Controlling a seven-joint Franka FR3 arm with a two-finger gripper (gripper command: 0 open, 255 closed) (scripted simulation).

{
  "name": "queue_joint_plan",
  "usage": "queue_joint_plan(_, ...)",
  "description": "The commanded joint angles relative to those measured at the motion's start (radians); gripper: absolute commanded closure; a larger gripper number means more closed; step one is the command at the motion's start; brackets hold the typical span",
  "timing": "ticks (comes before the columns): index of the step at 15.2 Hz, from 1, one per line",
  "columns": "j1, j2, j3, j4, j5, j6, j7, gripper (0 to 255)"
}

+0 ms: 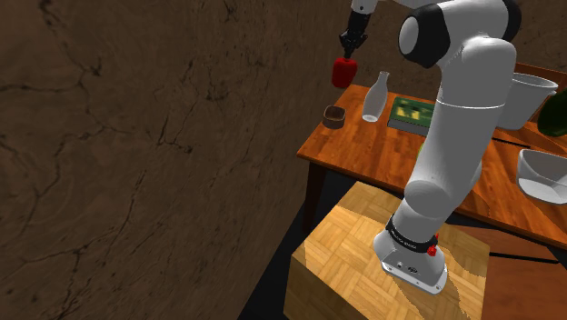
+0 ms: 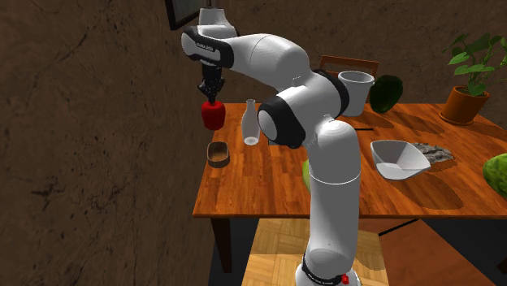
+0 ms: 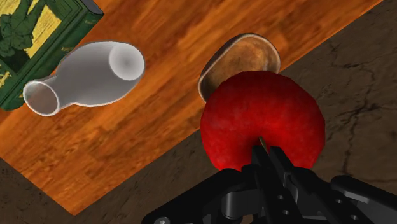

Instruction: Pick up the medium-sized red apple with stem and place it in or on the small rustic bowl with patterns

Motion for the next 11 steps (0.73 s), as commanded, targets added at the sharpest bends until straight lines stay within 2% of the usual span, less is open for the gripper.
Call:
queue_joint_plan(1,0.006,-0.008,0.001,-0.040,-0.005,0.034,0.000,255)
queue_joint_plan(11,0.023,-0.027,0.005,-0.197,-0.013,0.175,-0.003,255)
